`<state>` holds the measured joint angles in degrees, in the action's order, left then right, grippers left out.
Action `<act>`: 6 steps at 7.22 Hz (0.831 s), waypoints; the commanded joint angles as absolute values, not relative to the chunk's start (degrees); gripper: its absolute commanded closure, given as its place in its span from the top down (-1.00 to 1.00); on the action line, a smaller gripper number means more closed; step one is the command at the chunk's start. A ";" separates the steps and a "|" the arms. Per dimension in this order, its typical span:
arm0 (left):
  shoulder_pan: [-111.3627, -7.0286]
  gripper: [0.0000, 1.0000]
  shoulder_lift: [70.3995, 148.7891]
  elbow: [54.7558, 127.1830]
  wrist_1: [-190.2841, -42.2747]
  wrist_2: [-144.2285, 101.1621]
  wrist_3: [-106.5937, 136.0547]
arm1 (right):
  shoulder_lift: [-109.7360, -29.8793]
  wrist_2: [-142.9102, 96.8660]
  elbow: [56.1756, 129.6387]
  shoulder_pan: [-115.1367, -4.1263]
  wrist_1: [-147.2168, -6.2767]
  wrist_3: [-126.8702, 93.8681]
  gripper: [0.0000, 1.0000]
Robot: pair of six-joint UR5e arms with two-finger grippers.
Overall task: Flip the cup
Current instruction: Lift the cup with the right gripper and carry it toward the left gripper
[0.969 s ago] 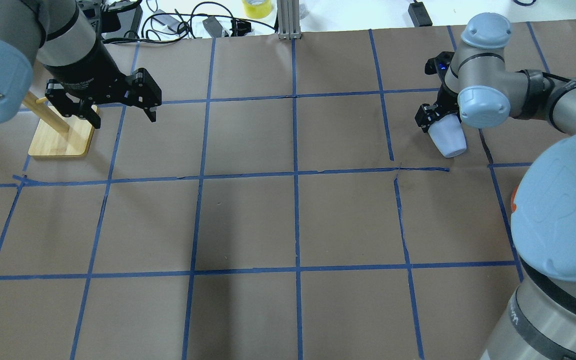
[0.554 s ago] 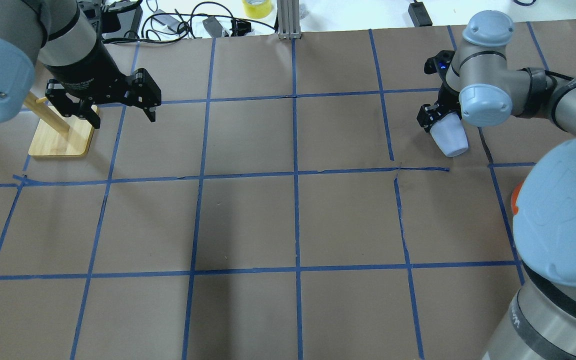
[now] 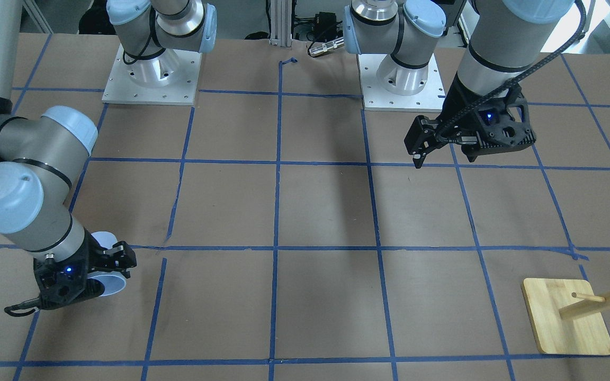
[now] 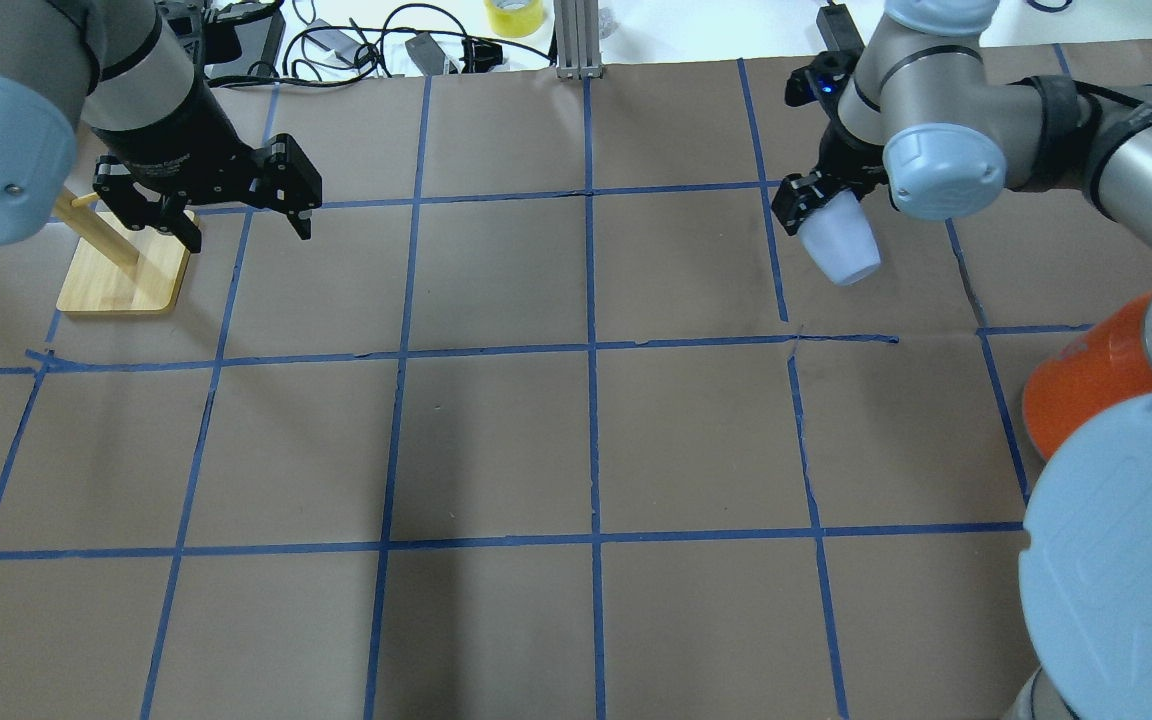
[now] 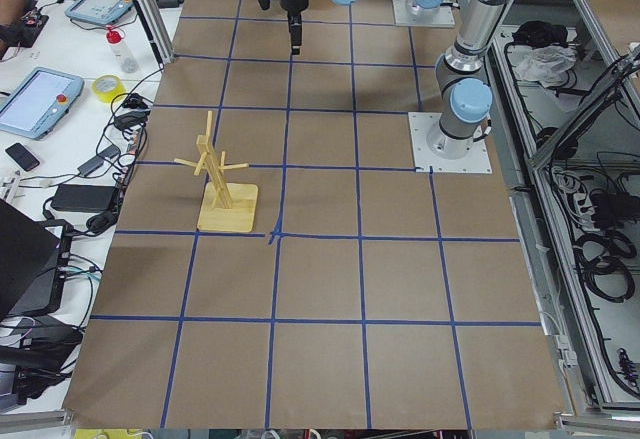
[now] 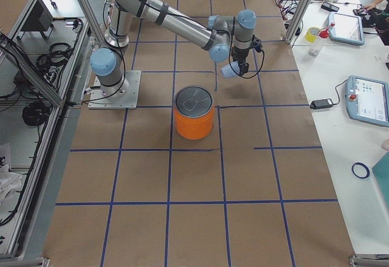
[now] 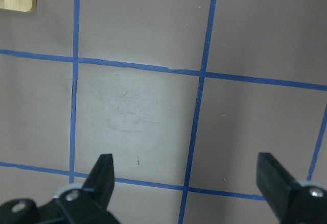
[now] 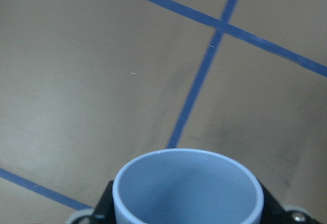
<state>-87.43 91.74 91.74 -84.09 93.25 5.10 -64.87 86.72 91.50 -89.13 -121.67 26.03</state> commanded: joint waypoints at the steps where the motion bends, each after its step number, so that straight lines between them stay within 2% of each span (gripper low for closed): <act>1: -86.31 1.00 91.67 91.76 -84.11 93.25 4.92 | -63.99 86.22 91.05 -100.50 -122.42 26.71 -0.99; 3: -86.13 1.00 91.76 91.76 -84.02 93.08 4.83 | -63.37 83.60 90.88 -106.94 -127.60 39.43 -1.00; 6: -82.71 1.00 91.84 91.67 -84.02 92.46 4.92 | -59.86 83.49 91.14 -113.72 -128.76 61.18 -0.92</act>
<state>-83.79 91.78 91.68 -84.06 92.63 4.85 -60.79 83.30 91.09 -111.66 -128.38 51.87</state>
